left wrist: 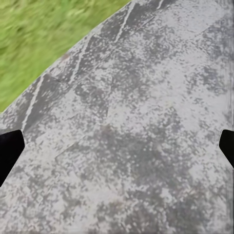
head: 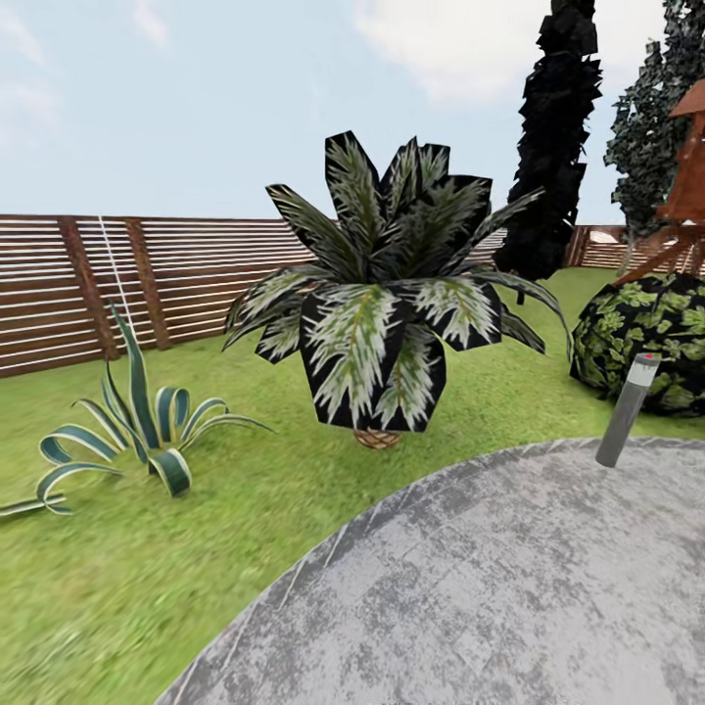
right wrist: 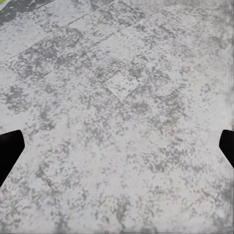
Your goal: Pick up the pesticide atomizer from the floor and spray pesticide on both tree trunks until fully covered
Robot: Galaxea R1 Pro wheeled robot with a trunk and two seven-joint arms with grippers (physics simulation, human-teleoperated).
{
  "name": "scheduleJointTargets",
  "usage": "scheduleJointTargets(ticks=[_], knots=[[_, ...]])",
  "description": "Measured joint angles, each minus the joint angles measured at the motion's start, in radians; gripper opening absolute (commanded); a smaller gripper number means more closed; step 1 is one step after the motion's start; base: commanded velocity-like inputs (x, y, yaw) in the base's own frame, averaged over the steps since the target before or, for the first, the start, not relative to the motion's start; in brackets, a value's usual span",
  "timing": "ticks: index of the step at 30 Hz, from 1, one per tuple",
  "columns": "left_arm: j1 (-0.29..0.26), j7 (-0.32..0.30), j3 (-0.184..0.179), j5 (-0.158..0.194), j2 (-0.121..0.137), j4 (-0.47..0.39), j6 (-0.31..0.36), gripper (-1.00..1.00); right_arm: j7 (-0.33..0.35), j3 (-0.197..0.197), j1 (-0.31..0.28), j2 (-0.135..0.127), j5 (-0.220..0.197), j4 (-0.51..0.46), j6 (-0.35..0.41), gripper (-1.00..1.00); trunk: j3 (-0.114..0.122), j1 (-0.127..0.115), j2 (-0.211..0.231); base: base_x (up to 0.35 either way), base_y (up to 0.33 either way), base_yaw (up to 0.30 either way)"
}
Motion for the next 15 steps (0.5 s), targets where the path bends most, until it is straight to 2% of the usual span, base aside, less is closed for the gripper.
scheduleJointTargets(ticks=[15], knots=[[0.0,0.0,0.0,0.0,0.0,0.0,0.0,1.0,0.0,0.001,0.0,0.001,0.0,0.0,0.0,1.0,-0.049,0.058,-0.105,0.0,0.0,-0.294]])
